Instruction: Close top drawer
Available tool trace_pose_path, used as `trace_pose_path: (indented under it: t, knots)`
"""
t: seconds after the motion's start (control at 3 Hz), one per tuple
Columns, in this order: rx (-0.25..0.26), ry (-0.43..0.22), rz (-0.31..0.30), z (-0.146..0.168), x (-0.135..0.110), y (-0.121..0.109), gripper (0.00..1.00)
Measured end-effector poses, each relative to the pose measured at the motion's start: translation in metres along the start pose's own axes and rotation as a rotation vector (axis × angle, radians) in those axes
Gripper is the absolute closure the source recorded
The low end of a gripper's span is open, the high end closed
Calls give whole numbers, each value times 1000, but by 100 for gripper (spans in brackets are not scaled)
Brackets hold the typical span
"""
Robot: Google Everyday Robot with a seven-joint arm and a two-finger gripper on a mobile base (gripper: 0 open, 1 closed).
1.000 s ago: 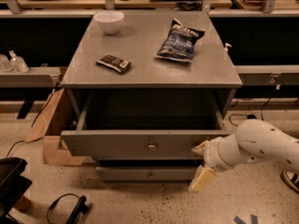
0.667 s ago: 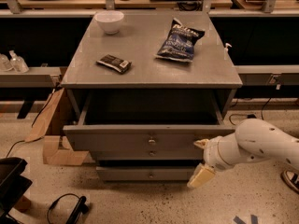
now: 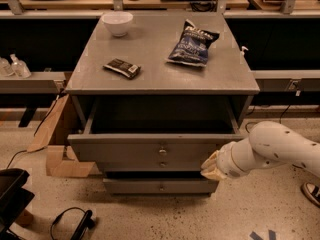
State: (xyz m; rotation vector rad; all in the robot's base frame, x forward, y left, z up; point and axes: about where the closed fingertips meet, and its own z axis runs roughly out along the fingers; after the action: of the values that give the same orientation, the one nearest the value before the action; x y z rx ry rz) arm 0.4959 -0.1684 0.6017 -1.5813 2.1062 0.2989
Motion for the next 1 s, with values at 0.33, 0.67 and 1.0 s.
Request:
trace_pose_path:
  t: [0.33,0.67,1.0]
  knots:
    - [-15,-22,-1,4,5,-28,92]
    - [-9,-40,0,6,5,-52,100]
    - [0,-62,10,18,2,-96,100]
